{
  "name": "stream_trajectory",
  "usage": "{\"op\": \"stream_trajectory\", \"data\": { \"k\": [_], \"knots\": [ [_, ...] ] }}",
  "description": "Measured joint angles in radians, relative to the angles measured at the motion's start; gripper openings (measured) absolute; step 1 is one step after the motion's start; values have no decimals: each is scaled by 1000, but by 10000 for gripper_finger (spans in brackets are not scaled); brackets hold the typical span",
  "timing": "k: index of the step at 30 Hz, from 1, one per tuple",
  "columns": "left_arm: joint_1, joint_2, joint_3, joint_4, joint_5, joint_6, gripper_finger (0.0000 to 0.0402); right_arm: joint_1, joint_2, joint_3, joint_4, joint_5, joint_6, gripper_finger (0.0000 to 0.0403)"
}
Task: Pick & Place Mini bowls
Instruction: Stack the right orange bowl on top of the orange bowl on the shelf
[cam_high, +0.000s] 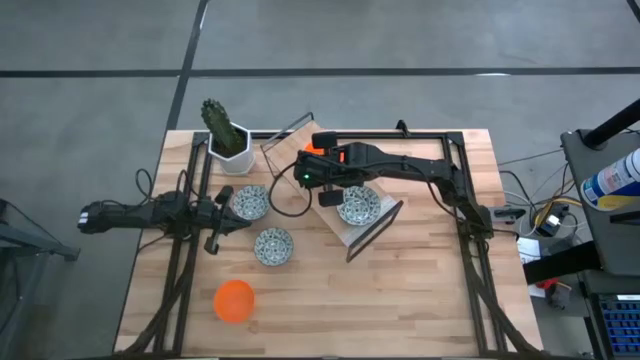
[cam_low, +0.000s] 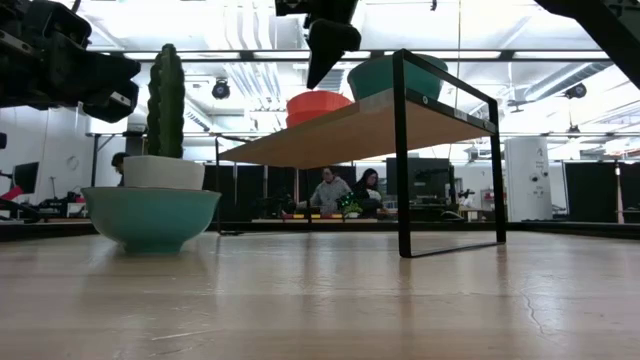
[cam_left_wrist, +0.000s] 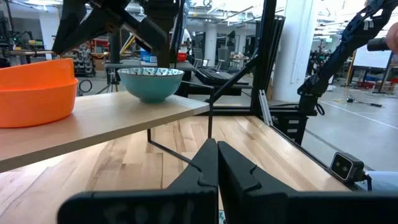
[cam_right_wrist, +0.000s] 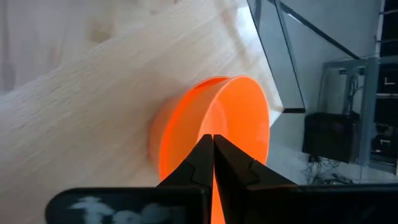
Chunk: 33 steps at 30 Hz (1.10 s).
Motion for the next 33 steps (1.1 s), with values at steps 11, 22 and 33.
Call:
{"op": "stream_trajectory", "data": {
  "k": [11,22,33],
  "knots": [
    [0,0,0,0,0,0,0,-5,0,-9,-10,-35,61,8],
    [0,0,0,0,0,0,0,-7,0,-13,-36,-76,87,8],
    [0,0,0,0,0,0,0,-13,0,-14,-50,-68,102,8]
  ]
}}
